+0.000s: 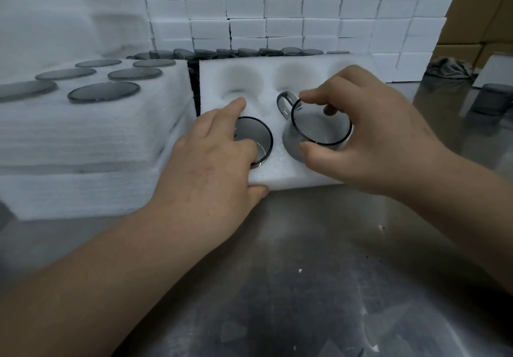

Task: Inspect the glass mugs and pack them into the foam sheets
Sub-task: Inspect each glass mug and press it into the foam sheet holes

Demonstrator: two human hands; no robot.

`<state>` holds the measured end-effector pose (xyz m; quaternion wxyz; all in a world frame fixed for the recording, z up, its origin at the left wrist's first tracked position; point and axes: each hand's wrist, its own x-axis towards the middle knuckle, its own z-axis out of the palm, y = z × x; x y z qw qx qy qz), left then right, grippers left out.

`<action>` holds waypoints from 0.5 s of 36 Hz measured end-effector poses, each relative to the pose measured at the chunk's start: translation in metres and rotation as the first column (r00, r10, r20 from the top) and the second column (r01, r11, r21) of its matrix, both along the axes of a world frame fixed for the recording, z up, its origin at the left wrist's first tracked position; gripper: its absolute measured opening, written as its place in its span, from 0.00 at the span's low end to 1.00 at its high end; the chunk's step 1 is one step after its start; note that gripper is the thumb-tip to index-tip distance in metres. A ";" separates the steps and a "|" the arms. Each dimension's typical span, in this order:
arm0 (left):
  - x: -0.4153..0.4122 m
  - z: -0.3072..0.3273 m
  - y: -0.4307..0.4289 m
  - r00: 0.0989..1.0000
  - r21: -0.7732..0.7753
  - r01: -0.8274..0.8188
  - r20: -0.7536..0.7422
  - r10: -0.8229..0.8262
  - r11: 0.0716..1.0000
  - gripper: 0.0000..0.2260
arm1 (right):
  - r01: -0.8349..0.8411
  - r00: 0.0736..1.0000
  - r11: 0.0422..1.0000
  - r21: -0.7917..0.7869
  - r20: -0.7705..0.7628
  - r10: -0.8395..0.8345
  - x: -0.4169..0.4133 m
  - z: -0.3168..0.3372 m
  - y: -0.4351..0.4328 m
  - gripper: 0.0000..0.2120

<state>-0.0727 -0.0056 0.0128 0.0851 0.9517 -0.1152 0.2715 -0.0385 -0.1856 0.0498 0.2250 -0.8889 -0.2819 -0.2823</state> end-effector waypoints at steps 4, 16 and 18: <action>-0.001 -0.001 -0.001 1.000 -0.007 -0.003 -0.004 0.003 1.000 0.15 | -0.001 0.999 0.999 -0.033 -0.044 0.000 -0.002 0.004 0.001 0.25; 0.001 0.001 -0.001 1.000 0.009 -0.017 -0.001 0.017 1.000 0.15 | -0.021 0.983 0.993 -0.118 -0.182 -0.001 -0.003 0.013 -0.001 0.24; 0.000 0.002 -0.002 1.000 -0.002 -0.005 -0.013 0.005 1.000 0.13 | -0.023 0.981 0.992 -0.120 -0.193 -0.001 -0.002 0.014 -0.002 0.23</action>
